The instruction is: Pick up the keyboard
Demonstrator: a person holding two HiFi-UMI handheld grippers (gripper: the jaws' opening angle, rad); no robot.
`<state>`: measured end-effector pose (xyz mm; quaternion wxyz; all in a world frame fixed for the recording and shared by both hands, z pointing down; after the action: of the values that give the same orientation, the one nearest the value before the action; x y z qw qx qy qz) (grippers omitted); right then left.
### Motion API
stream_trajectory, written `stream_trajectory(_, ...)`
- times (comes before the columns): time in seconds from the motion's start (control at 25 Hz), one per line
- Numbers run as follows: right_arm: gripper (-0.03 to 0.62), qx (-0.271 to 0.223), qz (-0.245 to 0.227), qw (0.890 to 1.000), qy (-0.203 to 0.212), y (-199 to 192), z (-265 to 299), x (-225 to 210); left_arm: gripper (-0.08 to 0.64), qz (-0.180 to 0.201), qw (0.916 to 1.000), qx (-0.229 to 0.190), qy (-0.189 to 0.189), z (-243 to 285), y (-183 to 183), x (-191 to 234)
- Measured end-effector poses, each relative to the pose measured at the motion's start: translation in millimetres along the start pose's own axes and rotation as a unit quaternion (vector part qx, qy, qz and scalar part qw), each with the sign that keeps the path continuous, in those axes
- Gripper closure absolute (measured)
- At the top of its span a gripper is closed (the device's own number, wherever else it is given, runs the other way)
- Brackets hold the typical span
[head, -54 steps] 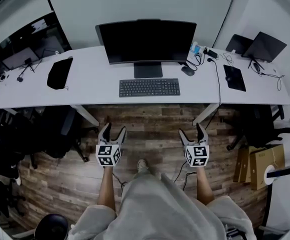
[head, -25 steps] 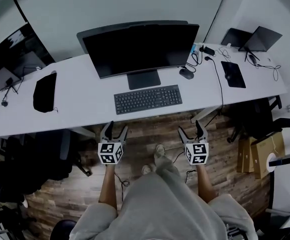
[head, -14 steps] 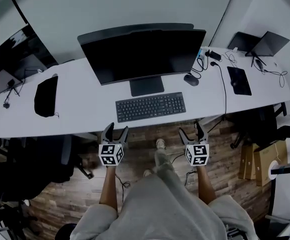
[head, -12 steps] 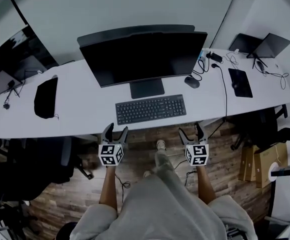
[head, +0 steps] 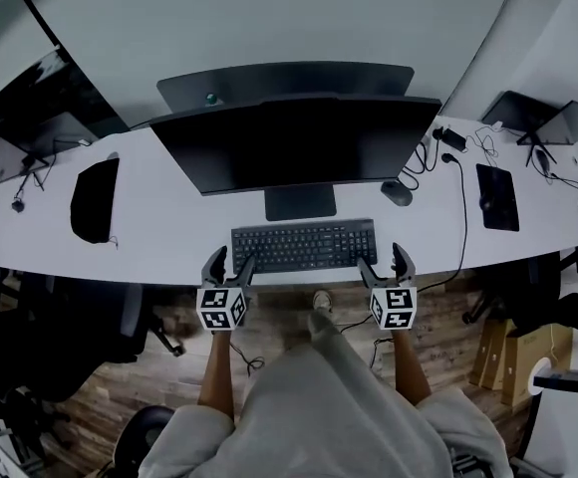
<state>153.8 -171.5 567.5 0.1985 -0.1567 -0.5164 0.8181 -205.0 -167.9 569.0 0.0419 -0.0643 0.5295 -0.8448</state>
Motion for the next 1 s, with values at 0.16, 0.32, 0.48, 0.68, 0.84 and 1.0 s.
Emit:
stream_trajectory(0.16, 0.23, 0.008, 0.003, 1.0, 0.021, 8.5, 28.5, -23.5, 0.276, -0.007, 0.9997, 0.015, 0.018, 21.8, 6.1, -2.1)
stream_trajectory(0.32, 0.23, 0.02, 0.006, 0.999, 0.041, 9.4, 52.2, -40.2, 0.276, -0.014, 0.9988, 0.03, 0.036, 38.7, 7.2, -1.5)
stream_trajectory(0.48, 0.23, 0.03, 0.012, 0.998, 0.061, 9.4, 74.1, -49.7, 0.276, -0.022, 0.9971, 0.048, 0.055, 52.5, 5.4, 0.9)
stream_trajectory(0.68, 0.23, 0.038, 0.011, 0.995, 0.092, 7.6, 95.9, -56.8, 0.275, -0.025, 0.9945, 0.069, 0.075, 63.0, -1.3, 0.1)
stream_trajectory(0.84, 0.23, 0.045, 0.01, 0.993, 0.109, 3.6, 104.3, -58.0, 0.268, -0.024, 0.9928, 0.084, 0.083, 65.5, -6.4, 2.9)
stream_trajectory(1.0, 0.229, 0.057, 0.013, 0.992, 0.114, -6.5, 106.6, -59.4, 0.264, -0.028, 0.991, 0.096, 0.089, 69.9, -12.5, 9.3)
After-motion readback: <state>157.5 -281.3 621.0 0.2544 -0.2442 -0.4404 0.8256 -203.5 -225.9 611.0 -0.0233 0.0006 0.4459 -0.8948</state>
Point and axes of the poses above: the fingertips, and each gripper's own axes: z forward along the fingers, x to its left, y out of its top, the point moved 5 cm from there along -z, backward along the fingers, and after that the axes turned 10 degrees about y, right-handed, at the moved point
